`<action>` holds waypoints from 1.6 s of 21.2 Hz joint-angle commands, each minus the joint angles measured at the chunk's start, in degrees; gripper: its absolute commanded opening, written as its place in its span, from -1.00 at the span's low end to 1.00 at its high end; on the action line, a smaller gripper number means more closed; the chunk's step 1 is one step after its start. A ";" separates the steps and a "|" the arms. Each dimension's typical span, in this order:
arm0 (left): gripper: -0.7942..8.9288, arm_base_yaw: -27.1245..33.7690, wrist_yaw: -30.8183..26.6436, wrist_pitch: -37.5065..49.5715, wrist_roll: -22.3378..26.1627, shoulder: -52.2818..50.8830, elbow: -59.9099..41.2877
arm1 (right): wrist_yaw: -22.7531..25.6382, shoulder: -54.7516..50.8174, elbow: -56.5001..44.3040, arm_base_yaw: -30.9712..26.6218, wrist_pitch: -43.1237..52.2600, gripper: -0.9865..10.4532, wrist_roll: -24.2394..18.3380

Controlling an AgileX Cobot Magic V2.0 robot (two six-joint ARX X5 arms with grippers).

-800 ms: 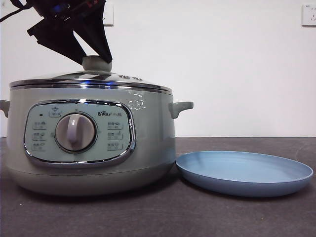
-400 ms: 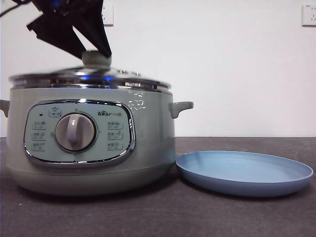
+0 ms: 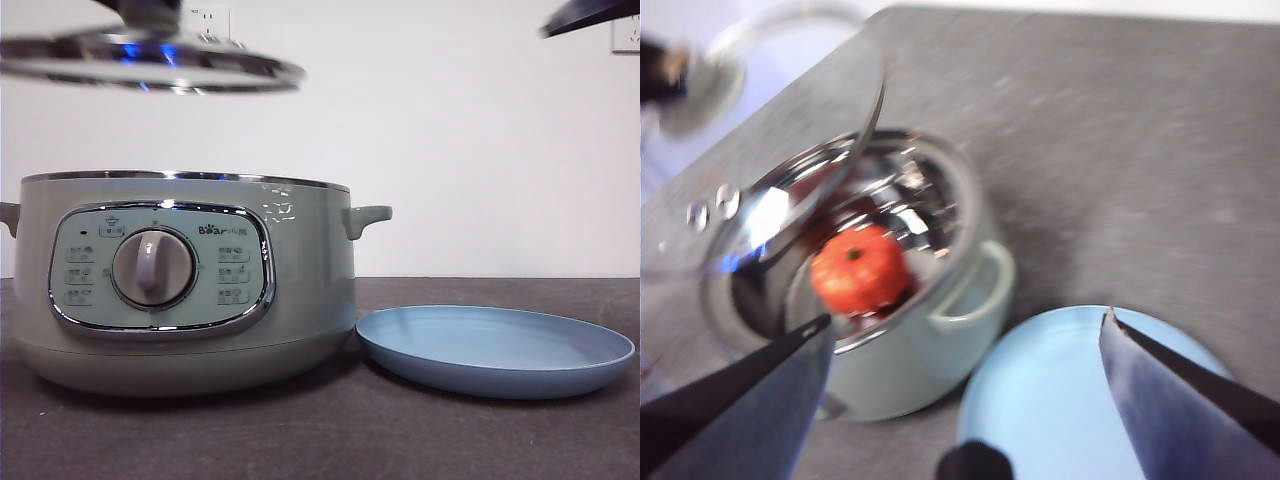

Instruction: Take the pumpkin out from the steamer,put the pumpkin in the blue plate,close the lid

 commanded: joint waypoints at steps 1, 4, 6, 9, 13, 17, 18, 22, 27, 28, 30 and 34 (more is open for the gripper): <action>-0.85 -0.13 -3.54 2.32 0.70 -4.61 1.22 | 0.11 4.44 1.88 4.31 0.61 0.00 -1.84; -0.85 -0.13 -7.93 1.79 0.90 -8.35 1.22 | 0.28 10.71 5.70 8.83 0.17 0.17 -2.38; -0.85 -0.13 -10.84 1.18 0.98 -10.64 1.22 | 0.42 15.32 9.27 11.58 -0.85 0.17 -3.32; -0.85 -0.13 -15.23 0.02 1.25 -13.86 1.22 | 0.66 22.43 15.67 15.02 -3.04 0.17 -5.62; -0.85 -0.13 -21.70 -2.51 2.60 -17.88 1.22 | 5.57 35.56 29.05 20.22 -9.66 0.16 -10.56; -0.85 -0.07 -24.90 -5.84 2.62 -18.80 1.22 | 7.15 48.19 40.24 23.37 -12.55 0.16 -13.86; -0.85 -0.07 -24.98 -6.54 2.64 -18.78 1.22 | 9.16 50.86 42.14 24.20 -12.79 0.16 -14.40; -0.85 -0.07 -24.96 -7.02 2.64 -18.78 1.22 | 14.01 58.05 45.11 26.75 -12.44 0.16 -16.90; -0.85 -0.09 -24.92 -7.06 2.62 -18.78 1.22 | 15.26 62.90 45.11 27.50 -12.13 0.16 -17.27; -0.85 -0.07 -24.92 -7.08 2.62 -18.78 1.22 | 15.23 63.56 45.11 27.50 -12.15 0.16 -17.27; -0.85 -0.09 -24.90 -7.08 2.62 -18.78 1.22 | 15.08 64.81 45.11 27.47 -12.31 0.08 -17.22; -0.85 -0.09 -24.87 -7.41 2.60 -18.78 1.22 | 15.34 64.92 45.11 27.65 -12.79 -0.84 -17.22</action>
